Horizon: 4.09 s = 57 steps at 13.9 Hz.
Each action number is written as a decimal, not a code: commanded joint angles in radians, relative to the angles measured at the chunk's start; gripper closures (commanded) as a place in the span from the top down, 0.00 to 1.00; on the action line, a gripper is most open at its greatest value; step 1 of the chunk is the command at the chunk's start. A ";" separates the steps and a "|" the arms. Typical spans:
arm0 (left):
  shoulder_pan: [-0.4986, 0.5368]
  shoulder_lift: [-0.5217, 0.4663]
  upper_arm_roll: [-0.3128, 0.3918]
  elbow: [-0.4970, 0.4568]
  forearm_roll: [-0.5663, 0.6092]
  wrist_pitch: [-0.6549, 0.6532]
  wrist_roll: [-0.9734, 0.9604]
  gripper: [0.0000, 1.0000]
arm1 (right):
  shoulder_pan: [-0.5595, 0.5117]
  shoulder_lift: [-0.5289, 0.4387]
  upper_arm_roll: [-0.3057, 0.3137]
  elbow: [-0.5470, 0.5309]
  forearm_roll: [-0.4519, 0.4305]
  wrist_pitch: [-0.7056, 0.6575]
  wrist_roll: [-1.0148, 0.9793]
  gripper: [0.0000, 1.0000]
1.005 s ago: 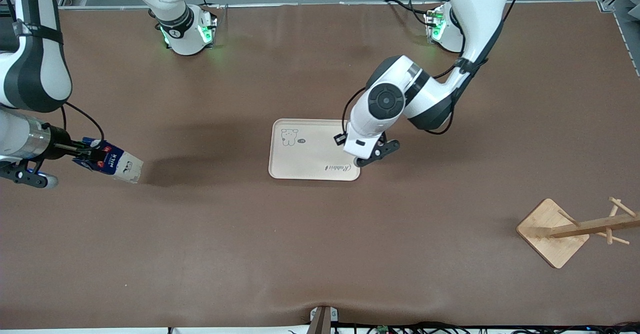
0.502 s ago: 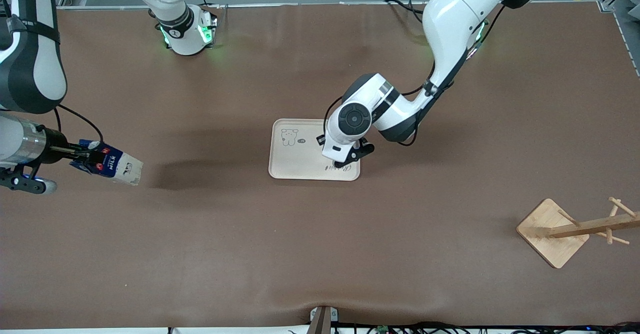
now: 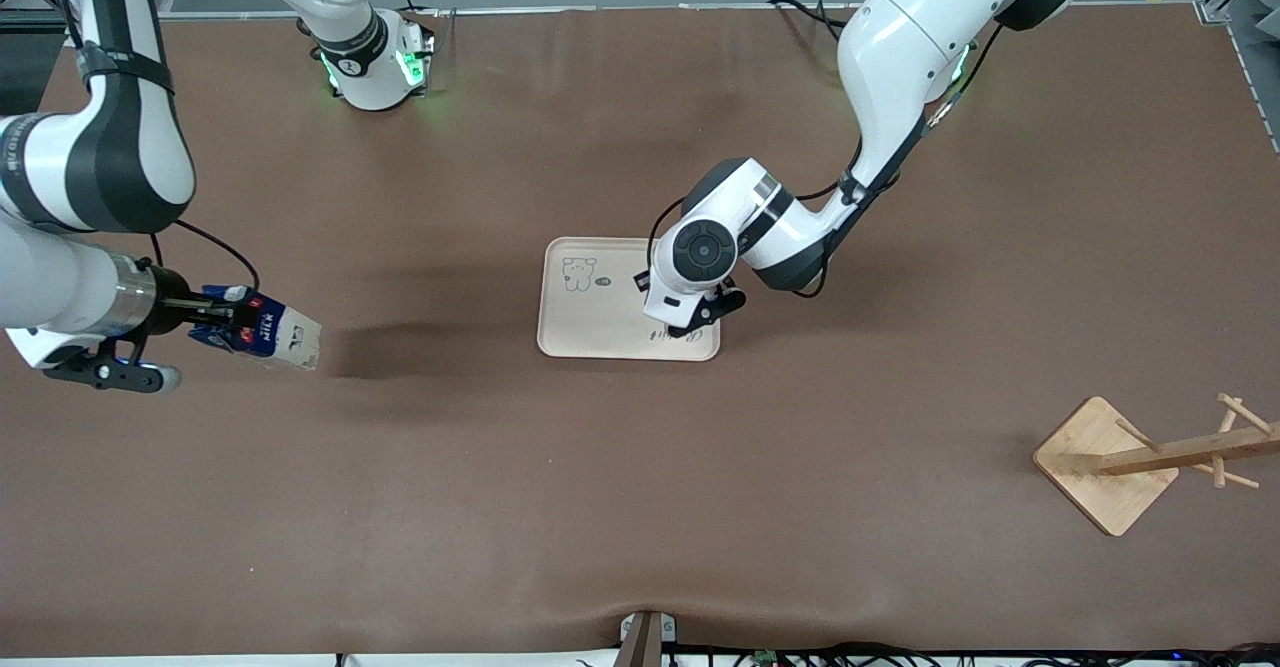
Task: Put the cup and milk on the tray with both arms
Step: 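Carry the mug with the left gripper while the right gripper lifts the carton, then set the mug on the tray and open the left gripper, then lower the carton onto the tray with the right gripper while the left gripper withdraws, then open the right gripper and withdraw it from the tray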
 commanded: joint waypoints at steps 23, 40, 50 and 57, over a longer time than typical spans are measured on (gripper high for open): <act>0.407 -0.341 0.013 0.178 0.211 -0.350 0.499 1.00 | 0.614 0.155 -0.007 -0.017 0.176 0.242 0.619 0.31; 0.591 -0.575 0.008 0.176 0.202 -0.452 0.865 1.00 | 0.520 0.125 -0.009 0.175 0.193 0.053 0.610 1.00; 0.317 -0.759 0.403 0.009 0.059 -0.469 1.079 1.00 | 0.204 0.046 -0.012 0.312 0.182 -0.186 0.282 1.00; 0.307 -0.805 0.396 -0.035 0.045 -0.468 1.060 1.00 | -0.029 -0.127 -0.011 0.121 0.104 -0.163 -0.049 1.00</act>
